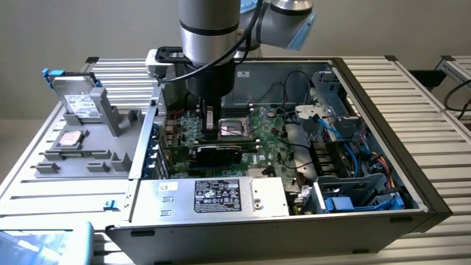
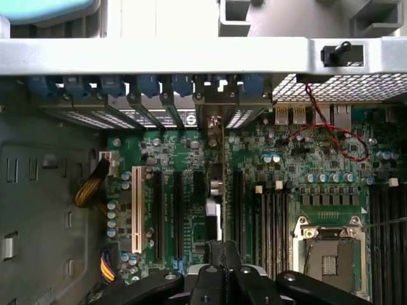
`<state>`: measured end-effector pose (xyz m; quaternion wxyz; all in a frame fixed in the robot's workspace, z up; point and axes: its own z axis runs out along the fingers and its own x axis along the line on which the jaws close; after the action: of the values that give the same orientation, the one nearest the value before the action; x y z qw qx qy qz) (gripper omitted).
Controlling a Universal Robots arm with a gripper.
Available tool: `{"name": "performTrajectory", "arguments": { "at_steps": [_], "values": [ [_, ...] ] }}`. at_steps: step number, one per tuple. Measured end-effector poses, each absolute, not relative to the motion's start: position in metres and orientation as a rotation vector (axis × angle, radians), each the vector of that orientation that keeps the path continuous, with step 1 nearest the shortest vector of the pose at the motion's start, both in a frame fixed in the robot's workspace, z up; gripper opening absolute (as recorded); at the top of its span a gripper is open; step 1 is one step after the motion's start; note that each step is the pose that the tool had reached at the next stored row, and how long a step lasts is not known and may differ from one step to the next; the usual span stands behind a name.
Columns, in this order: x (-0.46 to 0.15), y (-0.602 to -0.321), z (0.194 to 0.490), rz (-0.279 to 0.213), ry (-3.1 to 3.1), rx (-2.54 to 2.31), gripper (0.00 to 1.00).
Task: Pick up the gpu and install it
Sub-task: 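Press down on the gpu until it lock into place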
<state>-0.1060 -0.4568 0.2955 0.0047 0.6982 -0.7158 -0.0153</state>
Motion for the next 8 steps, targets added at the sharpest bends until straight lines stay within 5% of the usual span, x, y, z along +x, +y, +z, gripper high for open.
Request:
{"name": "performTrajectory", "arguments": {
  "at_steps": [8],
  "values": [
    [-0.121, -0.452, 0.285, -0.026, -2.251, 2.197, 0.12]
  ]
}}
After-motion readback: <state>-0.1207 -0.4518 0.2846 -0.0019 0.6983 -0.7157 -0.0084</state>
